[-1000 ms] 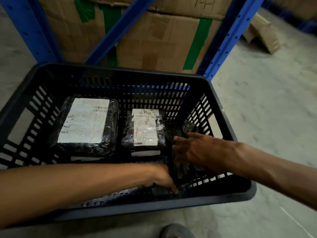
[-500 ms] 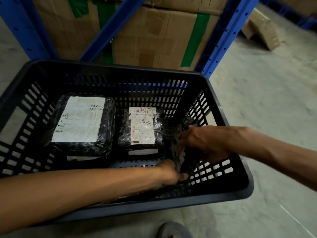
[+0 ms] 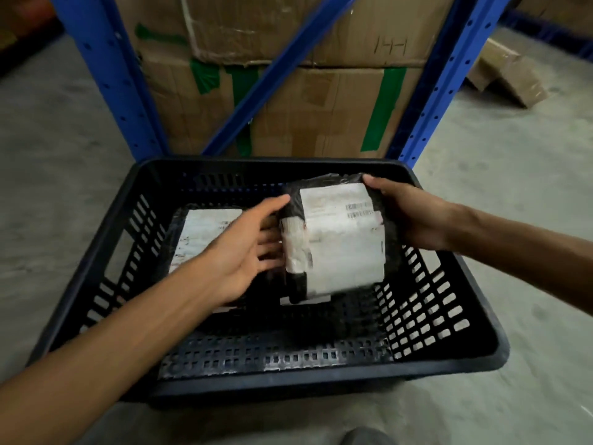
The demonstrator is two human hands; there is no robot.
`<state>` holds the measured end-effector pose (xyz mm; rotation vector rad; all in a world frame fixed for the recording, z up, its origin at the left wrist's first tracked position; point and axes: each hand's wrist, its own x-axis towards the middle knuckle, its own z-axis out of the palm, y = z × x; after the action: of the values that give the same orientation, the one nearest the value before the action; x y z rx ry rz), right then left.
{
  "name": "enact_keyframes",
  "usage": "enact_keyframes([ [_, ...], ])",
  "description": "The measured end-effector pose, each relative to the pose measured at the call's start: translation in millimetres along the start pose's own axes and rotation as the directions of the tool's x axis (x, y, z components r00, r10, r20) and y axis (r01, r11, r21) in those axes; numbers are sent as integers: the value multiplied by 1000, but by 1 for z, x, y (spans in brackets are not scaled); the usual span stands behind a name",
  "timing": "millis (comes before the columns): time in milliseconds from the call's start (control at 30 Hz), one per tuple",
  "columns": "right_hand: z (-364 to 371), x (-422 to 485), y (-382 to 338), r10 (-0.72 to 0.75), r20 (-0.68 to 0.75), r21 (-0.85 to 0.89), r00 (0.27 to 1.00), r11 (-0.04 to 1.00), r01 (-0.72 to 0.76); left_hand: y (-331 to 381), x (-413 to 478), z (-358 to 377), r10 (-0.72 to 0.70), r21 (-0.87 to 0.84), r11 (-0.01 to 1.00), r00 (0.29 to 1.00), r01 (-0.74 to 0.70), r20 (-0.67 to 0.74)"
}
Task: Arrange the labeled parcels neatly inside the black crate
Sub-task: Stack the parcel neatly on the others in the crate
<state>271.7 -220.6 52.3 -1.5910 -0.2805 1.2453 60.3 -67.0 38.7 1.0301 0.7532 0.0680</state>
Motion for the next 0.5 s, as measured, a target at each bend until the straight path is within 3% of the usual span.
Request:
enact_keyframes([
  [133,17,18,11,28,-176,64,984,998,-16,-12,12,16,203,160,971,968,-179,-146],
  [333,27,39,22,-70,-193,-41,979,997,63,-9,54,19,270,441,891,906,-107,-326],
  [400,31,52,24,-66,-204,-35,977,998,61,-9,65,16,311,571,819,880,-58,-358],
  [500,43,71,36,-15,-156,-143,988,990,-8,-14,76,8,367,806,589,867,63,-336],
])
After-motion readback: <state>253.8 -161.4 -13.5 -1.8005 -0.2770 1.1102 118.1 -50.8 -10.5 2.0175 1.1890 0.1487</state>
